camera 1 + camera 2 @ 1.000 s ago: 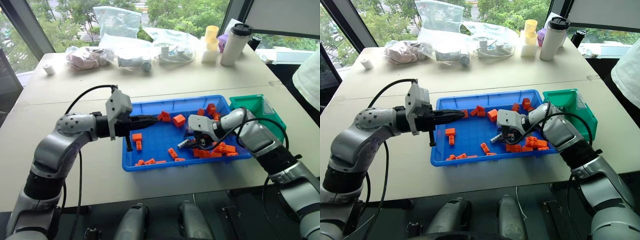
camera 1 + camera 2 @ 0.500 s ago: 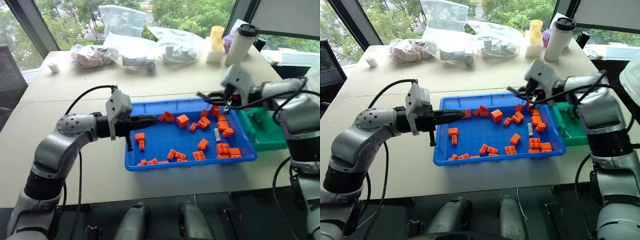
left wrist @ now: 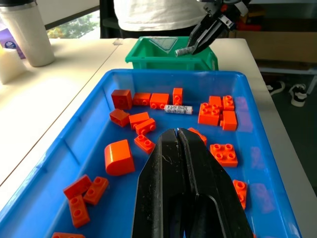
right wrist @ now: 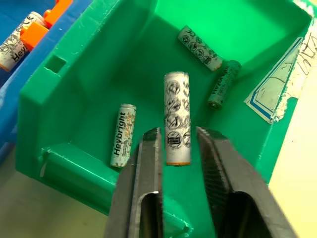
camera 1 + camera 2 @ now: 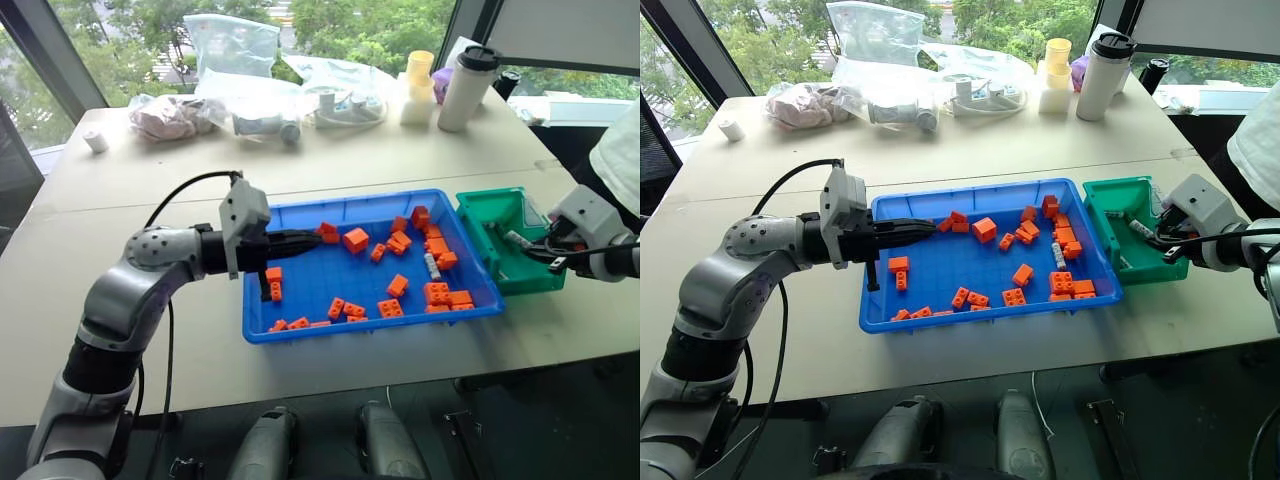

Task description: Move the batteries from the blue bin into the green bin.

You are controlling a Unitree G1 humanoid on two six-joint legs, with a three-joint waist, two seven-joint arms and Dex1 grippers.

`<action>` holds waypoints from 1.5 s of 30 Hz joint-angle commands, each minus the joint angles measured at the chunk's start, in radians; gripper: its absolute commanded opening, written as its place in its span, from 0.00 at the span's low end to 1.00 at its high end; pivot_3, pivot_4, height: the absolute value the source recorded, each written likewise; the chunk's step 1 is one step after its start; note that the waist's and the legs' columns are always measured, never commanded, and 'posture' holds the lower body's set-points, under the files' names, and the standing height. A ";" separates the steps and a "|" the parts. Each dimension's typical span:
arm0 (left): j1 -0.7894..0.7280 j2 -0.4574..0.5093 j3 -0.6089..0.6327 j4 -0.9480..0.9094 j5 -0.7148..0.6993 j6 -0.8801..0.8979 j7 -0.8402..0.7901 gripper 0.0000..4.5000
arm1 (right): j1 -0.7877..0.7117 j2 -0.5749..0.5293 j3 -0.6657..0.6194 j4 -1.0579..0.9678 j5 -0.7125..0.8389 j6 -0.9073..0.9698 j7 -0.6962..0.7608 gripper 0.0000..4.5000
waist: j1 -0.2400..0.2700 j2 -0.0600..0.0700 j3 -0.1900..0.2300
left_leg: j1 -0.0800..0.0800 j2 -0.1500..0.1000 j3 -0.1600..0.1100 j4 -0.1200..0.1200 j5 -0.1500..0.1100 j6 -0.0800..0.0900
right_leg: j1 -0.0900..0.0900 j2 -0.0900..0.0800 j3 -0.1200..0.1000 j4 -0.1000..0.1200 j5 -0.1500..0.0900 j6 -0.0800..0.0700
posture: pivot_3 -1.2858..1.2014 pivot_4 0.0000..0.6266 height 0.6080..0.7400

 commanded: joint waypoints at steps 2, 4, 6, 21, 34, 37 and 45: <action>-0.013 0.003 0.003 -0.013 0.004 -0.018 -0.006 0.00 | -0.078 -0.009 -0.029 -0.049 0.027 0.005 -0.028 0.77 | 0.001 0.000 0.000 | 0.000 0.000 0.000 0.000 0.000 0.000 | 0.000 0.000 0.000 0.000 0.000 0.000 | 0.52 0.24 1.00; -0.011 0.005 0.004 -0.015 0.005 -0.017 -0.005 0.00 | -0.116 0.001 -0.022 -0.090 0.058 0.046 -0.028 0.99 | 0.001 0.000 0.000 | 0.000 0.000 0.000 0.000 0.000 0.000 | 0.000 0.000 0.000 0.000 0.000 0.000 | 0.52 0.24 1.00; -0.009 0.007 0.007 -0.018 0.005 -0.014 -0.004 0.00 | -0.165 0.031 -0.013 -0.156 0.110 0.116 -0.033 0.99 | 0.000 0.000 0.000 | 0.000 0.000 0.000 0.000 0.000 0.000 | 0.000 0.000 0.000 0.000 0.000 0.000 | 0.52 0.24 1.00; -0.007 0.018 0.012 -0.018 0.004 -0.010 0.002 0.00 | -0.158 0.236 0.253 -0.425 0.190 0.401 -0.226 0.99 | 0.021 -0.001 0.000 | -0.001 -0.001 -0.002 0.001 0.000 0.000 | 0.000 -0.001 -0.001 -0.001 0.000 0.000 | 0.52 0.24 1.00; 0.014 0.014 0.013 -0.032 0.002 -0.012 0.017 0.00 | -0.237 0.337 0.197 -0.414 0.255 0.701 -0.354 0.99 | 0.021 -0.001 0.000 | -0.001 0.000 -0.002 0.001 0.000 0.000 | 0.000 0.000 -0.001 -0.001 0.000 0.000 | 0.52 0.24 1.00; 0.015 0.010 0.009 -0.032 0.005 -0.017 0.019 0.00 | -0.262 0.353 0.190 -0.405 0.261 0.795 -0.386 0.99 | 0.024 -0.001 0.000 | -0.001 -0.001 -0.002 0.001 0.000 0.000 | 0.000 -0.001 -0.001 -0.001 0.000 0.000 | 0.52 0.24 1.00; 0.018 0.005 0.000 -0.033 0.011 -0.022 0.022 0.00 | -0.301 0.328 0.184 -0.408 0.270 0.884 -0.422 0.99 | 0.022 -0.001 0.000 | -0.001 -0.001 -0.002 0.001 0.000 0.000 | 0.000 -0.001 -0.001 -0.001 0.000 0.000 | 0.52 0.24 1.00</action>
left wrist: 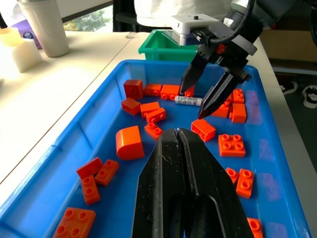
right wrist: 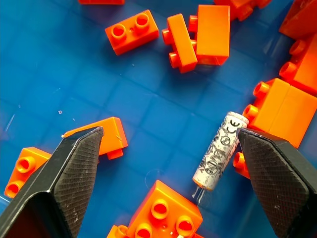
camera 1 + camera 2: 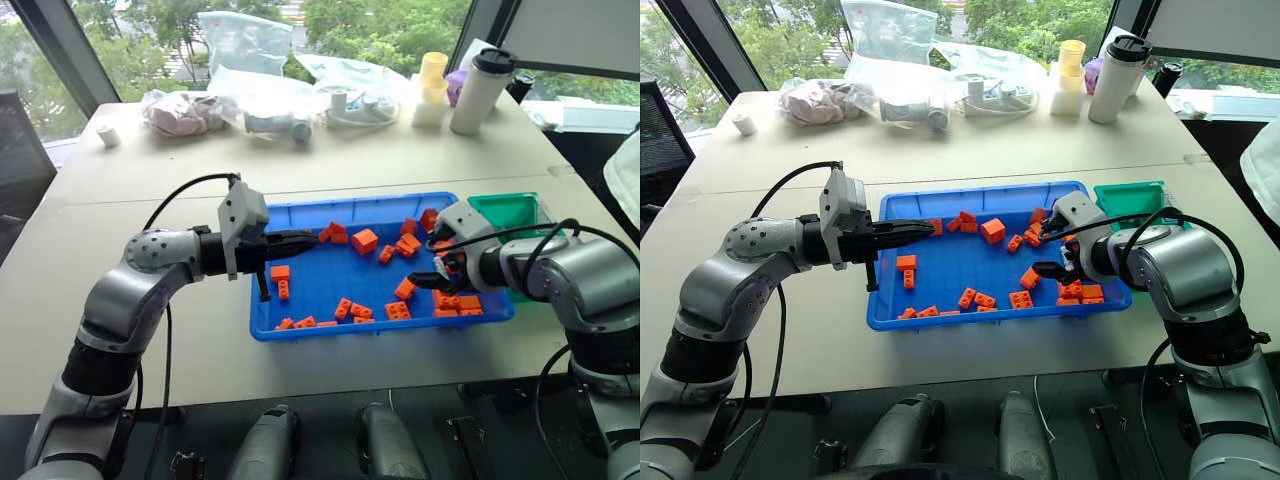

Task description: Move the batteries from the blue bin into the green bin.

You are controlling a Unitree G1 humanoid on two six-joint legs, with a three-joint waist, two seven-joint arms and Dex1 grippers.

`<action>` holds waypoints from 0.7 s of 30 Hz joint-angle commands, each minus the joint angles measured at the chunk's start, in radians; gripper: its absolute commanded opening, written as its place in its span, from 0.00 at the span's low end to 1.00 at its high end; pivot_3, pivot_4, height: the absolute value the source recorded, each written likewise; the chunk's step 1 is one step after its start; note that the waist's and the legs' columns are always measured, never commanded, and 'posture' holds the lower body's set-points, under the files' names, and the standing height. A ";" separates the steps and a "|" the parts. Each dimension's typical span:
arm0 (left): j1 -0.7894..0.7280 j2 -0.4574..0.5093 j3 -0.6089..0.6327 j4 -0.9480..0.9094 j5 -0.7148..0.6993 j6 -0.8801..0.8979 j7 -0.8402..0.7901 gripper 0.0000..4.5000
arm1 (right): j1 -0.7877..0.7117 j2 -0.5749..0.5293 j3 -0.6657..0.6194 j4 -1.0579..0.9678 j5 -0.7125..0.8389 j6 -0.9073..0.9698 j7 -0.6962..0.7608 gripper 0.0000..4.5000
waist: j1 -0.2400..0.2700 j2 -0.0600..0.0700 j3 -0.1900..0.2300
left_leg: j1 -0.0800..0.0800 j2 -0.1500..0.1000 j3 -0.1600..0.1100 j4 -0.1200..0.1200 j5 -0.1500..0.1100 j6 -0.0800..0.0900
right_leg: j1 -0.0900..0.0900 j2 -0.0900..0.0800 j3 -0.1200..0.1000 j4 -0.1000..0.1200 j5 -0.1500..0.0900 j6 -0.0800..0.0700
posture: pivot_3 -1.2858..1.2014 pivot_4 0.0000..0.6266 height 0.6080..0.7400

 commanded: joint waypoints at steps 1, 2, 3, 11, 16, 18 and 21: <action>-0.001 -0.003 -0.002 -0.035 0.004 -0.017 0.002 0.00 | -0.036 -0.022 -0.036 -0.017 0.020 0.031 -0.010 0.99 | -0.001 0.000 0.000 | 0.000 0.000 0.000 0.000 0.000 0.000 | 0.000 0.000 0.000 0.000 0.000 0.000 | 0.52 0.24 1.00; -0.001 -0.004 -0.002 -0.035 0.005 -0.017 0.001 0.00 | -0.036 -0.029 -0.028 -0.020 0.024 0.030 -0.007 0.99 | -0.001 0.000 0.000 | 0.000 0.000 0.000 0.000 0.000 0.000 | 0.000 0.000 0.000 0.000 0.000 0.000 | 0.52 0.24 1.00; -0.002 -0.006 -0.002 -0.032 0.007 -0.018 0.000 0.00 | -0.031 -0.046 -0.006 -0.027 0.031 0.005 0.006 0.99 | -0.001 0.000 0.000 | 0.000 0.000 0.000 0.000 0.000 0.000 | 0.000 0.000 0.000 0.000 0.000 0.000 | 0.52 0.24 1.00; -0.004 -0.015 -0.006 -0.027 0.014 -0.025 -0.002 0.00 | -0.020 -0.068 0.048 0.009 0.044 -0.018 0.010 0.99 | -0.001 0.000 0.000 | 0.000 0.000 0.000 0.000 0.000 0.000 | 0.000 0.000 0.000 0.000 0.000 0.000 | 0.52 0.24 1.00; -0.002 -0.016 -0.007 -0.030 0.016 -0.028 -0.001 0.00 | -0.025 -0.033 0.034 0.058 0.045 0.011 -0.008 0.99 | 0.001 0.000 0.000 | 0.000 0.000 0.000 0.000 0.000 0.000 | 0.000 0.000 0.000 0.000 0.000 0.000 | 0.52 0.24 1.00; 0.000 -0.017 -0.008 -0.033 0.016 -0.027 0.001 0.00 | -0.030 -0.012 0.022 0.085 0.043 0.024 -0.023 0.99 | 0.001 0.000 0.000 | 0.000 0.000 0.000 0.000 0.000 0.000 | 0.000 0.000 0.000 0.000 0.000 0.000 | 0.52 0.24 1.00; 0.003 -0.015 -0.007 -0.037 0.016 -0.027 0.002 0.00 | -0.046 0.025 -0.008 0.136 0.042 0.033 -0.061 0.99 | 0.001 -0.002 -0.001 | 0.000 0.000 0.000 0.000 0.000 0.000 | 0.001 0.000 0.000 0.000 0.000 0.000 | 0.52 0.24 1.00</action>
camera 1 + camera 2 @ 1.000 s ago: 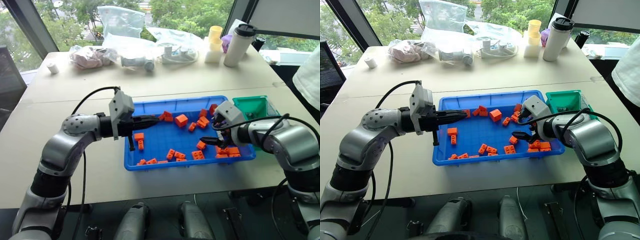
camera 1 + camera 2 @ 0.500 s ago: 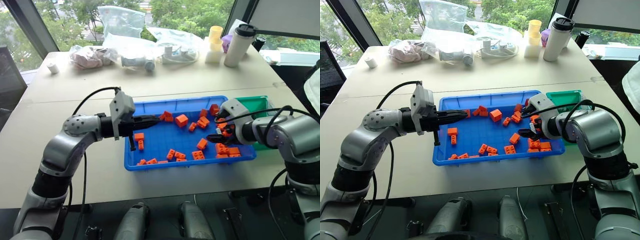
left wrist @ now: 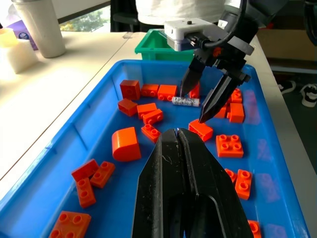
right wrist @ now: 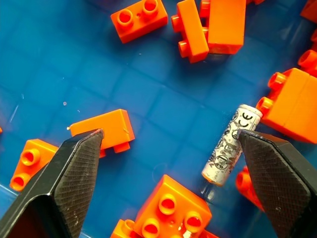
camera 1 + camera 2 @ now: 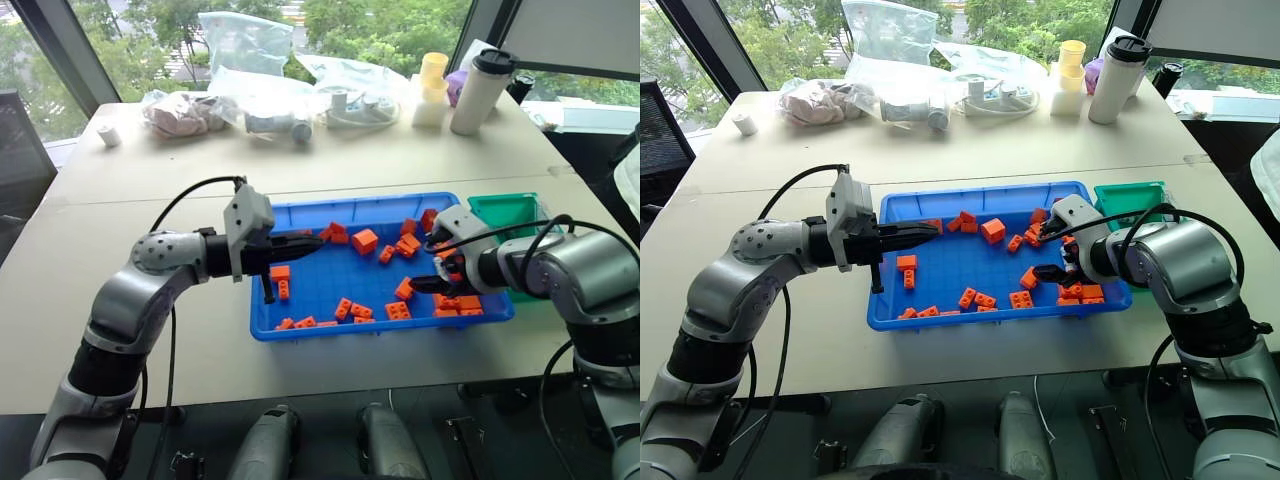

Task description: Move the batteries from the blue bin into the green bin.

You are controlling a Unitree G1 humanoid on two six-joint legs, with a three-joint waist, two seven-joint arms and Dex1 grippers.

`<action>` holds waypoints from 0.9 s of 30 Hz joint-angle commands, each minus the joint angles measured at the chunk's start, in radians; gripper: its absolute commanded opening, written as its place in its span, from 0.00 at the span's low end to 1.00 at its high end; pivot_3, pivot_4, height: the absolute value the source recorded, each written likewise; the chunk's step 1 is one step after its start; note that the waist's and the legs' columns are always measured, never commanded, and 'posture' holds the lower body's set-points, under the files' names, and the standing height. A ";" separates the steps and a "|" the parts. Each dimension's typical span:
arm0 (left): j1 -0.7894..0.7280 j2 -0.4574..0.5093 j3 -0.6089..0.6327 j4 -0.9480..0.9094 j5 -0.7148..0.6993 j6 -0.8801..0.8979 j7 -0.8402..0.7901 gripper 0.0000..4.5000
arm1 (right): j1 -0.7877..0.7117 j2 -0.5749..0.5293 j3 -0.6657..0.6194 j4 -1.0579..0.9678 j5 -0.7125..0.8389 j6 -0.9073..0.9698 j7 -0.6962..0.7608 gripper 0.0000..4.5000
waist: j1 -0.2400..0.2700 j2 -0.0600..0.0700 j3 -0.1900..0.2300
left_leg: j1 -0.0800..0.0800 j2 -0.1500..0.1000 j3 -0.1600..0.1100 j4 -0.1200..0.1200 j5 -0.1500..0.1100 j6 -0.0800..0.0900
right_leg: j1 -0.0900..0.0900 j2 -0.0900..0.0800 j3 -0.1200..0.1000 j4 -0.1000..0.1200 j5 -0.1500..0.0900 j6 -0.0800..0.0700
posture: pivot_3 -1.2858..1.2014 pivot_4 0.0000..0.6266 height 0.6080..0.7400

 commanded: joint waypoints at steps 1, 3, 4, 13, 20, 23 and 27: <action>0.003 0.002 0.012 -0.040 -0.003 -0.017 0.004 0.00 | -0.017 0.033 -0.043 0.065 -0.002 0.021 -0.050 0.99 | 0.000 0.000 0.000 | 0.000 0.000 0.000 0.000 0.000 0.000 | 0.000 0.000 0.000 0.000 0.000 0.000 | 0.52 0.24 1.00; 0.007 0.003 0.013 -0.047 -0.004 -0.014 0.006 0.00 | -0.026 0.052 -0.059 0.092 -0.003 0.021 -0.074 0.99 | 0.000 -0.001 0.000 | 0.000 0.000 0.000 0.000 0.000 0.000 | 0.000 0.000 0.000 0.000 0.000 0.000 | 0.52 0.24 1.00; 0.009 0.003 0.013 -0.051 -0.005 -0.013 0.008 0.00 | -0.031 0.060 -0.067 0.108 -0.002 0.021 -0.086 0.99 | 0.000 -0.001 0.000 | 0.000 0.000 0.000 0.000 0.000 0.000 | 0.000 0.000 0.000 0.000 0.000 0.000 | 0.52 0.24 1.00; 0.025 0.003 0.015 -0.083 -0.011 0.000 0.030 0.00 | -0.026 0.027 -0.057 0.139 0.041 0.021 -0.131 0.99 | 0.003 -0.001 0.000 | 0.000 -0.001 0.000 0.000 0.000 0.000 | 0.000 -0.001 0.000 0.000 0.000 0.000 | 0.52 0.24 1.00; 0.026 -0.001 0.012 -0.087 -0.010 0.000 0.038 0.00 | -0.009 0.021 -0.038 0.104 0.068 0.021 -0.135 0.99 | 0.003 -0.001 0.000 | 0.000 -0.001 0.000 0.000 0.000 0.000 | 0.000 0.000 0.000 0.000 0.000 0.000 | 0.52 0.24 1.00; 0.019 -0.001 0.012 -0.081 -0.010 -0.001 0.037 0.00 | 0.018 -0.092 0.080 0.004 0.069 -0.054 -0.057 0.99 | 0.005 0.000 0.000 | 0.000 -0.001 -0.001 0.000 0.000 0.000 | 0.000 -0.001 -0.001 0.000 0.000 0.000 | 0.52 0.24 1.00; 0.015 -0.002 0.009 -0.076 -0.008 -0.003 0.035 0.00 | 0.017 -0.183 0.154 -0.009 0.055 -0.129 0.011 0.99 | 0.000 -0.001 0.000 | -0.001 -0.001 0.000 0.000 0.000 0.000 | 0.000 -0.001 -0.001 -0.001 0.000 0.000 | 0.52 0.24 1.00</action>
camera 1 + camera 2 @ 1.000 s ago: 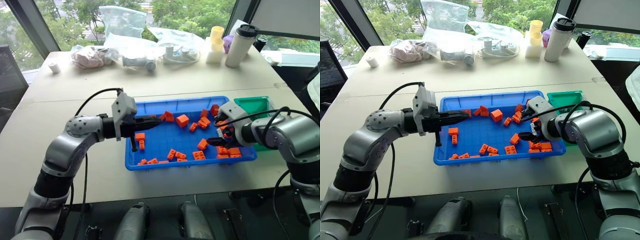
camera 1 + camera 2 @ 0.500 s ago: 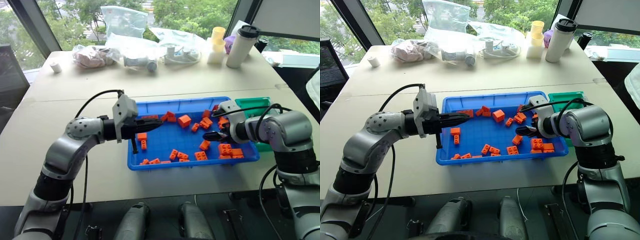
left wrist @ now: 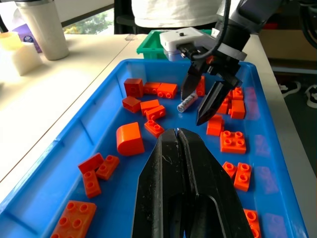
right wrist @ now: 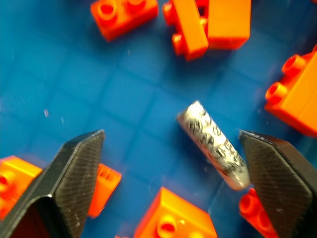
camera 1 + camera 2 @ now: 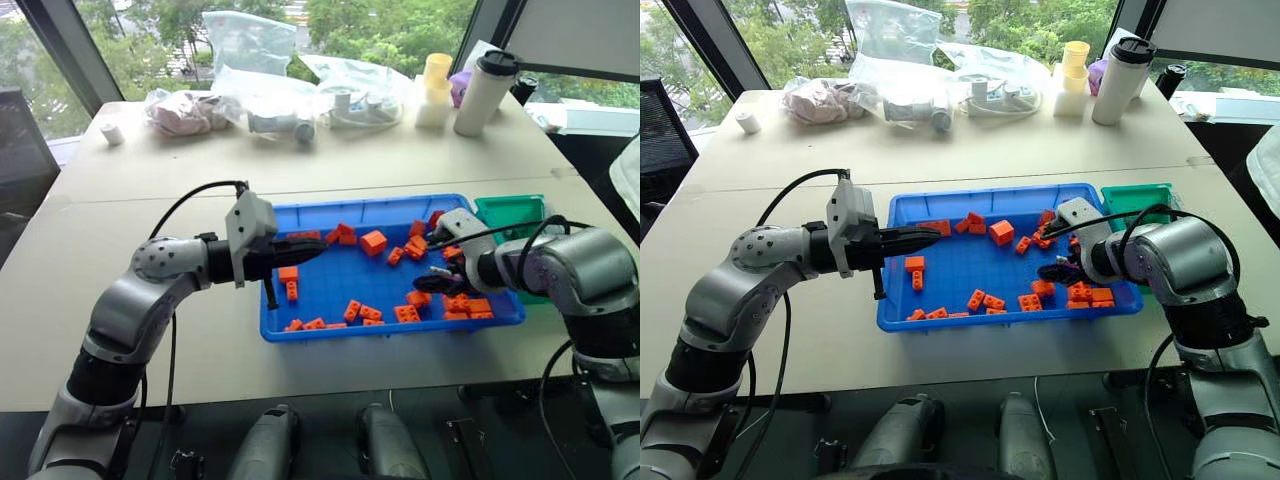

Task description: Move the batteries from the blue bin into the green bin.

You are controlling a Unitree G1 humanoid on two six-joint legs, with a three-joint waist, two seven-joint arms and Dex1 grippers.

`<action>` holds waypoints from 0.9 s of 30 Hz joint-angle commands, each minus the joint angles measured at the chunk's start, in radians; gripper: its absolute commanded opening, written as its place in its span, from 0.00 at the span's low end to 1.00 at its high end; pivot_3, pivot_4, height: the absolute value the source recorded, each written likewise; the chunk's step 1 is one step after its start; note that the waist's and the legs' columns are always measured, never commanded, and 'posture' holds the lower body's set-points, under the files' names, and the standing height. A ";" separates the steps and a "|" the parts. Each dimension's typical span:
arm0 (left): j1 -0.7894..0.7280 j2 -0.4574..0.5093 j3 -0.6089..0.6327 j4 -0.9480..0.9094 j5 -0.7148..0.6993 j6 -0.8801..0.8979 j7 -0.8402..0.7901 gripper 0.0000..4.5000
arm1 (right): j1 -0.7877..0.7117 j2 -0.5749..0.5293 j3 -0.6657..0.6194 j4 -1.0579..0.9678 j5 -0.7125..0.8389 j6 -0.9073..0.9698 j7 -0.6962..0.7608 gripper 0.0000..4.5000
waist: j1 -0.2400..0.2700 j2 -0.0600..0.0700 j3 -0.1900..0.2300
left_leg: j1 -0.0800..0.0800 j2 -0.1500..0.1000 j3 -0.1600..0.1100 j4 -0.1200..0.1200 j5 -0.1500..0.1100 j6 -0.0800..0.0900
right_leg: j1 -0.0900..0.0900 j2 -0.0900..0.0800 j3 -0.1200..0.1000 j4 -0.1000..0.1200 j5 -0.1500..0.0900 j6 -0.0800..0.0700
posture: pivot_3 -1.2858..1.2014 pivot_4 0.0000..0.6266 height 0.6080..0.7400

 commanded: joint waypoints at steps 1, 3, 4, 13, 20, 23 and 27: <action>-0.017 -0.001 0.011 -0.018 -0.006 -0.009 0.001 0.00 | -0.006 -0.073 0.048 -0.004 -0.029 -0.071 0.051 0.99 | -0.001 0.000 0.000 | 0.000 0.000 0.000 0.000 0.000 0.000 | 0.000 0.000 0.000 0.000 0.000 0.000 | 0.52 0.24 1.00; -0.020 -0.002 0.010 -0.015 -0.005 -0.010 0.001 0.00 | -0.002 -0.098 0.082 0.004 -0.049 -0.118 0.071 0.99 | 0.000 0.000 0.000 | 0.000 0.000 0.000 0.000 0.000 0.000 | 0.000 0.000 0.000 0.000 0.000 0.000 | 0.52 0.24 1.00; -0.021 -0.002 0.010 -0.014 -0.004 -0.010 0.001 0.00 | 0.000 -0.101 0.089 0.009 -0.054 -0.132 0.078 0.99 | 0.000 0.000 0.000 | 0.000 0.000 0.000 0.000 0.000 0.000 | 0.000 0.000 0.000 0.000 0.000 0.000 | 0.52 0.24 1.00; -0.012 0.005 0.012 -0.024 0.003 -0.008 0.005 0.00 | 0.005 -0.096 0.125 0.007 -0.101 -0.206 0.126 0.50 | -0.001 0.000 0.000 | 0.000 0.001 0.000 0.000 0.000 0.000 | 0.000 0.000 0.000 0.000 0.000 0.000 | 0.52 0.24 1.00; -0.013 0.009 0.015 -0.022 0.001 -0.006 0.006 0.00 | -0.039 -0.090 0.085 -0.007 -0.116 -0.185 0.133 0.01 | 0.000 0.000 0.000 | 0.000 0.001 0.000 0.000 0.000 0.000 | 0.000 0.000 0.000 0.000 0.000 0.000 | 0.52 0.24 1.00; -0.011 0.013 0.019 -0.023 -0.002 -0.005 0.006 0.00 | -0.103 -0.096 -0.004 0.008 -0.109 -0.166 0.129 0.01 | -0.001 0.000 0.001 | 0.000 0.001 0.000 0.000 0.000 0.000 | -0.001 0.000 0.000 0.000 0.000 0.000 | 0.52 0.24 1.00; -0.009 0.017 0.023 -0.020 -0.006 -0.006 0.003 0.00 | -0.199 -0.138 -0.119 0.088 -0.129 -0.166 0.118 0.01 | 0.000 0.001 0.001 | 0.000 0.001 0.000 -0.001 0.000 0.000 | -0.001 0.001 0.000 0.000 0.000 0.000 | 0.52 0.24 1.00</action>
